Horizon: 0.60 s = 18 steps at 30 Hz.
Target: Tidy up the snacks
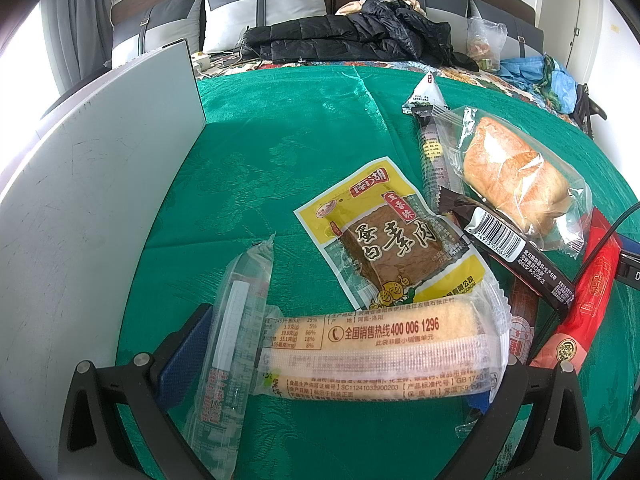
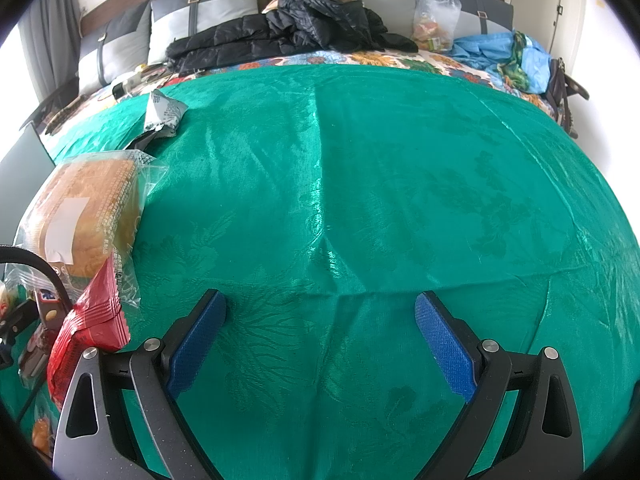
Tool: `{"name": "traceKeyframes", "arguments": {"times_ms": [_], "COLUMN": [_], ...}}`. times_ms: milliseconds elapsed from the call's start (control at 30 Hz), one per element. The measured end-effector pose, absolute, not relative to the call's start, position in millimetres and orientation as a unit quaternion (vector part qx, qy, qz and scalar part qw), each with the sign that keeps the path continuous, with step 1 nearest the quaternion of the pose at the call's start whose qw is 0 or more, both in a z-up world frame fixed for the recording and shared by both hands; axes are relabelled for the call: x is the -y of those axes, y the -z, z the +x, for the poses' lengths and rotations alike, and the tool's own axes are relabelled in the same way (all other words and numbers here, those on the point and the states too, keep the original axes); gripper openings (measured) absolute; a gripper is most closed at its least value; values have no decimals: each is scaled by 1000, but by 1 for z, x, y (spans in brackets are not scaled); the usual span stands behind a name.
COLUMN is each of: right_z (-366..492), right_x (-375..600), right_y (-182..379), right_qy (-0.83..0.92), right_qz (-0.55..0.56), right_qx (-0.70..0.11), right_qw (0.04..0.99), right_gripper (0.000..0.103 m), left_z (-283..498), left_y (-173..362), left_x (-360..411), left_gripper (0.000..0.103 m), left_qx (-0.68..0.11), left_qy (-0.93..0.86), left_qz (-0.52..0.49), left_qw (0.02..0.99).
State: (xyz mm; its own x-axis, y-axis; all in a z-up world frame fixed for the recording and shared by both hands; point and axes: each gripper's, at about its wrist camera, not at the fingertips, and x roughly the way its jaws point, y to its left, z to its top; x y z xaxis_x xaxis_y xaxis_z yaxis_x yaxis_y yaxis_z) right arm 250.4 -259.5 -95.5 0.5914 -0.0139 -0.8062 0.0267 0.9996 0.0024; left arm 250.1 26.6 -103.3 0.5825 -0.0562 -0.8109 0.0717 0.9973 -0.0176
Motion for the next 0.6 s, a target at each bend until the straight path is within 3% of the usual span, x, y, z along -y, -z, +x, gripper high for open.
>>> {"name": "traceKeyframes", "arguments": {"times_ms": [600], "right_z": [249], "right_x": [261], "right_y": [95], "right_qy": [11], "right_qz": [7], "right_qx": [-452], "right_qw": [892], "right_gripper": [98], "left_z": [250], "left_y": [103], "left_x": [-26], "left_gripper": [103], "left_qx": [-456], "left_qy": [36], "left_qz": [8], "left_qw": [889]}}
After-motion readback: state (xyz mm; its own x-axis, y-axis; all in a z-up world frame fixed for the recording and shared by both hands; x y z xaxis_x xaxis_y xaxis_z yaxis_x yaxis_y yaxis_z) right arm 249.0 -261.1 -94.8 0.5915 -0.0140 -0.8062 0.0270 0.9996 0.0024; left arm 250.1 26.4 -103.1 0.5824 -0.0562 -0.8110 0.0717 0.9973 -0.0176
